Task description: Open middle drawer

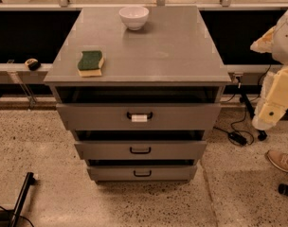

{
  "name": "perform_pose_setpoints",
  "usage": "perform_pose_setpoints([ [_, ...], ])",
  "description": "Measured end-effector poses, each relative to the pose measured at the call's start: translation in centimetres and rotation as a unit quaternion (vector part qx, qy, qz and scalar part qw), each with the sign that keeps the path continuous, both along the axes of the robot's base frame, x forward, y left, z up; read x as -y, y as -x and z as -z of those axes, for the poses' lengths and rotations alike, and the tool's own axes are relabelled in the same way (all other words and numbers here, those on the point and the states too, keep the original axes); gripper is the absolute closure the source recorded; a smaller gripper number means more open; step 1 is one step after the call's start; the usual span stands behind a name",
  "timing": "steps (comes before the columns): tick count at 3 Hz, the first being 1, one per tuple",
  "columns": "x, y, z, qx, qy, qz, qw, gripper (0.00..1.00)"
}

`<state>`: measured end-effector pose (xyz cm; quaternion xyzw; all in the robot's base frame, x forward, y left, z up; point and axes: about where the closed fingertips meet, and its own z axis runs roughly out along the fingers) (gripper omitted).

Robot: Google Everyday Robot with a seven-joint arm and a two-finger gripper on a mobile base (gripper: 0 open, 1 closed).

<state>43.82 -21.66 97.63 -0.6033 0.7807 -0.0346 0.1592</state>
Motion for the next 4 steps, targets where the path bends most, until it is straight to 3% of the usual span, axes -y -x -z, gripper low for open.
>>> perform_pose_setpoints([
  [1,0.0,0.0,0.0,0.0,0.0,0.0,1.0,0.0],
  [2,0.1,-0.8,5.0,0.011,0.013,0.0,0.9999,0.0],
  [3,-0.3,-1.6,11.7,0.023,0.059,-0.039,0.9972,0.0],
  [4,-0.5,-1.5,14.3,0.027,0.063,-0.045,0.9966,0.0],
])
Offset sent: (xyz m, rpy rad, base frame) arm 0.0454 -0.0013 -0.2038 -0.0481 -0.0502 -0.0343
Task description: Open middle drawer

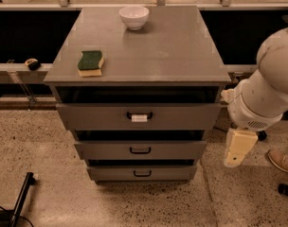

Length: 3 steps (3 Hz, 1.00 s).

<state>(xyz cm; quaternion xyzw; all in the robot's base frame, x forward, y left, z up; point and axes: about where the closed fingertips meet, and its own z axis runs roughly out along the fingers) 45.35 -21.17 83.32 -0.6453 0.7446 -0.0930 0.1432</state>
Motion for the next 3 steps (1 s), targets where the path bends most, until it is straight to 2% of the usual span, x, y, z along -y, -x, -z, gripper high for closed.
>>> perform_pose_setpoints([
  [1,-0.8,-0.4,9.3,-0.027,-0.002,0.003,0.9996,0.0],
  [2,-1.7,-0.4,17.1,-0.019,-0.014,-0.002,0.9997,0.0],
  [3,-1.8,-0.5,17.4,-0.021,-0.017,-0.004,0.9996,0.0],
])
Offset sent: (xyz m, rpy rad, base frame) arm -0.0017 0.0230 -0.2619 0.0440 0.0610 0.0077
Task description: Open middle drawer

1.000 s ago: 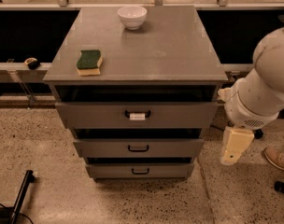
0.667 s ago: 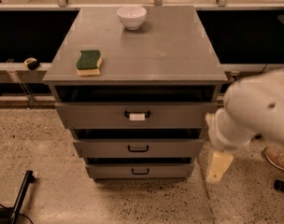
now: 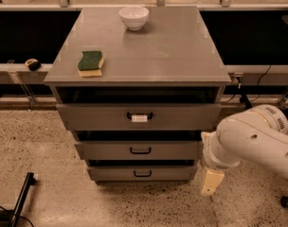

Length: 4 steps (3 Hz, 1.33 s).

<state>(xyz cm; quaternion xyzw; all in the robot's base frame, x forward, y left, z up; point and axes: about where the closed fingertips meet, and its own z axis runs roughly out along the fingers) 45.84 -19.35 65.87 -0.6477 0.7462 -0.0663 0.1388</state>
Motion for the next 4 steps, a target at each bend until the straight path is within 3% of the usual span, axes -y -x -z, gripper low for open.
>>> perform_pose_setpoints([
  [2,-3.3,-5.1,9.2,0.002,-0.072,-0.05,0.9961,0.0],
  [4,-5.4,-9.6,15.6,0.012,-0.057,-0.069,0.9959,0.0],
])
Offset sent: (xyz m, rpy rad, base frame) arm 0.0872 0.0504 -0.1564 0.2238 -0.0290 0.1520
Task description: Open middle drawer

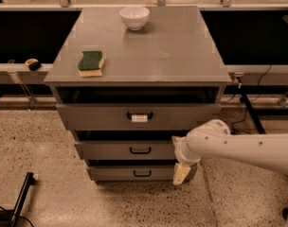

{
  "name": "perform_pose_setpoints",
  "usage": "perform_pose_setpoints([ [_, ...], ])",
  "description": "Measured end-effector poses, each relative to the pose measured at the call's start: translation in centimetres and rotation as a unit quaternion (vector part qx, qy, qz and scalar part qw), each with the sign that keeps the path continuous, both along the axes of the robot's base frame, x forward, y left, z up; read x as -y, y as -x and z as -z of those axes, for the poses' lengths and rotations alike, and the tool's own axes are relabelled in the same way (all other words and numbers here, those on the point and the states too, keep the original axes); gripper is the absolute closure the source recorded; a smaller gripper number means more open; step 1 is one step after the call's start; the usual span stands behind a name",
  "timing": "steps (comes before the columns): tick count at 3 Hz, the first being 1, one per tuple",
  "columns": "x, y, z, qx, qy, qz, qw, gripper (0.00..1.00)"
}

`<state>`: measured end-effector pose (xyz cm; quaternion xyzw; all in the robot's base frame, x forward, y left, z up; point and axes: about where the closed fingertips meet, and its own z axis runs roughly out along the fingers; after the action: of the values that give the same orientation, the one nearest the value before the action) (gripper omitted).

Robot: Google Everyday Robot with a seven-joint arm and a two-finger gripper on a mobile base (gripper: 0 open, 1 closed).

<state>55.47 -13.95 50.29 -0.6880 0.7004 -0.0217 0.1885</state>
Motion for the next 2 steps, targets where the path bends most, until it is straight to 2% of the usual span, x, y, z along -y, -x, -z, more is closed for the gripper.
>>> perform_pose_setpoints([
  [1,-0.6,-2.5,3.0,-0.011,0.004,0.004,0.9999,0.0],
  [2,-0.9,-5.1,4.4,-0.006,-0.004,0.014,0.9999,0.0],
])
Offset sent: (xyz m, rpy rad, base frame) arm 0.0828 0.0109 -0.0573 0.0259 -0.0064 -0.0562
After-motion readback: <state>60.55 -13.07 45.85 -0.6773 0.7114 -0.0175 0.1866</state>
